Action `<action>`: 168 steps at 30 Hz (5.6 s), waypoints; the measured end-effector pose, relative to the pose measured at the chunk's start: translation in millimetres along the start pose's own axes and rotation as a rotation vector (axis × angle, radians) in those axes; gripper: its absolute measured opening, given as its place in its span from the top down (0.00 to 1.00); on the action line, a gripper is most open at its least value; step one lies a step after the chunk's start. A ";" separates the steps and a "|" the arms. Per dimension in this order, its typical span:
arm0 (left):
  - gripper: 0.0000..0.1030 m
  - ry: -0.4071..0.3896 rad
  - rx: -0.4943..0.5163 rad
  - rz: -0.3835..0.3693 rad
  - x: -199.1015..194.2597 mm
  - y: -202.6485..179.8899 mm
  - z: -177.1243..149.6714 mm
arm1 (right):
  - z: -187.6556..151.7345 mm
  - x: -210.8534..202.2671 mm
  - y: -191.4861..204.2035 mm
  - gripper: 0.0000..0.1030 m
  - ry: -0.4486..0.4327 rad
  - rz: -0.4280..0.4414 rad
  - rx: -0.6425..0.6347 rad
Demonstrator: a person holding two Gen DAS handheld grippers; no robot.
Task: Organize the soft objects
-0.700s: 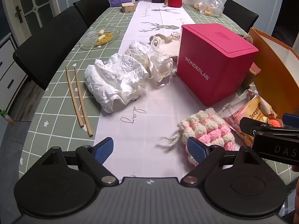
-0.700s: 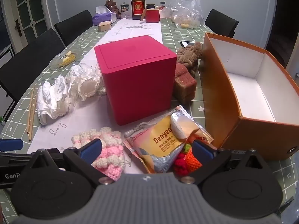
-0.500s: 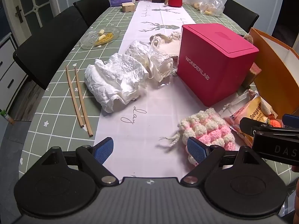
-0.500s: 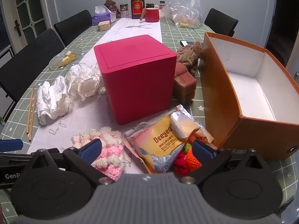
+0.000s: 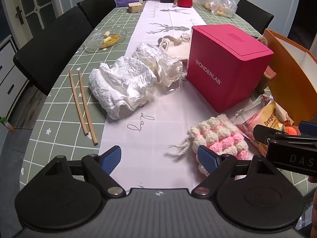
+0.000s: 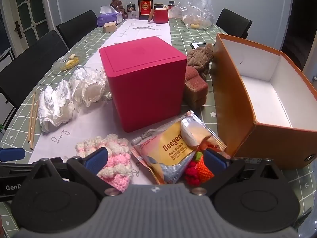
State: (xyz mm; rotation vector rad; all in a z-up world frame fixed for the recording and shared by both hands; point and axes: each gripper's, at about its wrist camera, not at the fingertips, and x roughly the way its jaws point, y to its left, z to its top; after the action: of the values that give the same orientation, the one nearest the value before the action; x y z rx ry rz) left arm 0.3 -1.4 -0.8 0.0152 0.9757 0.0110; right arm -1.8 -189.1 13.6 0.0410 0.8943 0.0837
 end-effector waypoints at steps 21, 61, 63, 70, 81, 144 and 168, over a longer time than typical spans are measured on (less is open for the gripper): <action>0.04 0.010 -0.003 -0.005 1.0 0.2 -1.9 | -1.5 -0.3 -0.6 0.02 -0.003 0.001 -0.006; 0.10 0.000 0.006 -0.005 -3.9 -0.9 -2.3 | -2.9 -2.6 3.6 0.02 -0.031 -0.021 -0.023; 0.10 0.002 0.006 -0.007 -3.8 -0.8 -2.1 | -3.1 -2.5 3.5 0.02 -0.029 -0.020 -0.022; 0.10 0.004 0.005 -0.007 -3.6 -1.0 -1.9 | -2.8 -2.1 3.5 0.02 -0.028 -0.022 -0.020; 0.09 0.020 0.000 -0.030 -1.2 2.5 2.7 | -2.0 -1.1 2.0 0.02 -0.010 0.005 -0.008; 0.36 0.021 -0.304 -0.091 114.6 101.5 85.2 | 3.1 29.1 34.1 0.03 0.039 0.383 -0.563; 0.78 -0.143 -0.326 -0.276 13.9 137.7 95.8 | 27.8 35.9 -20.0 0.12 0.110 0.252 -0.639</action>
State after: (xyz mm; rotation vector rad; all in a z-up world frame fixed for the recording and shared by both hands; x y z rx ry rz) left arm 87.0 135.7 43.8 -0.4132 0.8168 -0.0841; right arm 43.3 -205.8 1.7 -0.4511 0.9346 0.6074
